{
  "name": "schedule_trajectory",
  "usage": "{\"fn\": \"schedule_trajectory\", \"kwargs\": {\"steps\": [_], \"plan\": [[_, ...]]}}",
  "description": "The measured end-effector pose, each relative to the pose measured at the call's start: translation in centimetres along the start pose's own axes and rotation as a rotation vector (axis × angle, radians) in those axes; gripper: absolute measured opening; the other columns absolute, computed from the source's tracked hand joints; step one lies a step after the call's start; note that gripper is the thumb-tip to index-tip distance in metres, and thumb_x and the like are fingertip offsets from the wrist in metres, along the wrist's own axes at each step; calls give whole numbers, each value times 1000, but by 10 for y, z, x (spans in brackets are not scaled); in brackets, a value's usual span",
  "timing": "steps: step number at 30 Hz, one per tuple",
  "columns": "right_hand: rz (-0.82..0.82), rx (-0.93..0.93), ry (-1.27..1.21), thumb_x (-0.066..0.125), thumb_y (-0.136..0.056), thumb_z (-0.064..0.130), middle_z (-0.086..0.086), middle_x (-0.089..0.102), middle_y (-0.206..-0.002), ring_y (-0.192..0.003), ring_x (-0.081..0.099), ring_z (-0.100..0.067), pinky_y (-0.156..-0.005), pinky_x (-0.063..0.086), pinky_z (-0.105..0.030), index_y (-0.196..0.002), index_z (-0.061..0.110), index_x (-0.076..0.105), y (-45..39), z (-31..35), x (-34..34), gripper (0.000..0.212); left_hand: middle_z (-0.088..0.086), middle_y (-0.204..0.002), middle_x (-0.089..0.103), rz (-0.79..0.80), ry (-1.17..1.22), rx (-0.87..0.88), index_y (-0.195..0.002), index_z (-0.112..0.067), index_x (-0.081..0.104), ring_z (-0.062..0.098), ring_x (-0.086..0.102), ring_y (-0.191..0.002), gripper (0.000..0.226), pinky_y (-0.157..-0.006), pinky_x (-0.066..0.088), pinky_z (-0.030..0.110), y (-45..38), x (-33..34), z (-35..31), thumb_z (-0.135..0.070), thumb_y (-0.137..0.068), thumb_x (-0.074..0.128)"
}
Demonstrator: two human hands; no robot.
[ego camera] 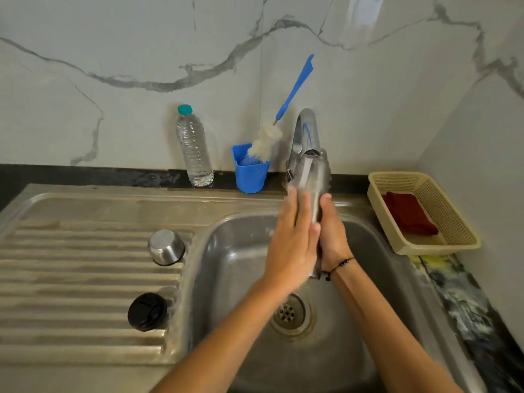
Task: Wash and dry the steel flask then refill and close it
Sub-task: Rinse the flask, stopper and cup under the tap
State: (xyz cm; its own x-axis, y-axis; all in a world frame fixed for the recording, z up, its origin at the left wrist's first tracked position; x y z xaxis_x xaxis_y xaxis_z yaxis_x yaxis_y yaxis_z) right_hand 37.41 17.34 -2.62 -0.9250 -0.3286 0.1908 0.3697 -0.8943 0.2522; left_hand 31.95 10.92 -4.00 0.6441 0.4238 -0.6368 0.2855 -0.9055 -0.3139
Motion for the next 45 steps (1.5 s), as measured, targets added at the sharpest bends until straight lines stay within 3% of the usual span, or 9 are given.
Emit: {"fn": "schedule_trajectory", "kwargs": {"steps": [5, 9, 13, 17, 23, 29, 36, 42, 45], "plan": [[-17, 40, 18, 41, -86, 56, -16, 63, -114, -102, 63, -29, -87, 53, -43, -121, 16, 51, -7, 11, 7, 54, 1, -158, 0, -162, -28, -41, -148, -15, 2, 15, 5, -146, 54, -117, 5, 30, 28, 8, 2, -42, -102, 10], [9, 1, 113, 43, -76, 63, -14, 64, -111, -99, 65, -29, -86, 52, -52, -121, 19, 53, -3, 11, 5, 63, -2, -161, 6, -15, 387, -273, -152, -22, -5, 2, 14, -140, 59, -113, 21, 19, -15, -10, -6, -38, -103, 24], [-67, -28, -29, 47, -80, 61, -13, 66, -109, -93, 67, -29, -79, 56, -46, -124, 22, 49, -4, 7, -3, 60, 6, -154, 31, 54, 421, -288, -153, -21, 14, 21, 34, -139, 62, -112, 33, 43, -41, -12, -6, -51, -100, 26], [-201, -12, -123, 52, -87, 52, -6, 60, -102, -85, 63, -21, -62, 52, -32, -124, 24, 38, -9, 18, -11, 48, -2, -109, 61, -275, 477, -369, -121, -21, 53, 10, 56, -104, 27, -89, 45, 23, -11, 2, -5, -32, -102, 36], [-370, 2, -325, 62, -81, 48, -6, 58, -102, -89, 61, -22, -71, 52, -37, -122, 18, 41, -14, 27, -2, 55, -15, -119, 43, -367, 876, -619, -141, -22, 31, -3, 44, -106, 42, -71, 35, -2, -8, 23, -15, -36, -102, 29], [-441, -132, -294, 66, -79, 43, -3, 60, -98, -88, 64, -21, -79, 55, -43, -101, 27, 47, -24, 40, -2, 34, -4, -113, 54, -319, 1077, -827, -122, -19, 49, 15, 51, -109, 30, -97, 40, 28, -41, 23, -11, -33, -103, 30], [-410, -380, -142, 65, -83, 31, 4, 60, -93, -83, 62, -9, -74, 52, -27, -106, 27, 51, -22, 37, -1, 27, 13, -78, 65, 43, 1260, -1142, -97, -9, 59, 25, 63, -68, 29, -61, 55, 34, -67, -4, 11, -22, -100, 33], [-561, -310, -264, 64, -78, 45, 2, 63, -104, -91, 64, -12, -83, 54, -34, -122, 20, 50, -36, 46, 6, 52, -3, -138, 44, -257, 1041, -853, -141, -25, 39, 19, 41, -131, 45, -110, 33, 39, -48, 19, -19, -44, -103, 25], [-516, -314, -224, 67, -68, 51, 0, 62, -109, -97, 62, -15, -89, 52, -41, -125, 20, 48, -37, 47, 7, 68, 1, -146, 41, -196, 1150, -876, -143, -28, 34, 22, 43, -131, 44, -105, 41, 41, -49, 21, -14, -44, -102, 25]]}}
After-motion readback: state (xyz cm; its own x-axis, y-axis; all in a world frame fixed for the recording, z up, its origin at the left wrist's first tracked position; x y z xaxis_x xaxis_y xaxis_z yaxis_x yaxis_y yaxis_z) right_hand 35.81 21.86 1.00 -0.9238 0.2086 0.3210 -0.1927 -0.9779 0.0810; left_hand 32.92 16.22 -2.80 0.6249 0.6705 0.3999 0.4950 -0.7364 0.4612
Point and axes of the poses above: each hand's wrist, its own y-axis away from the middle knuckle, its own x-axis out of the palm, z = x × y, the point moved 1 cm from there along -y, towards the middle knuckle
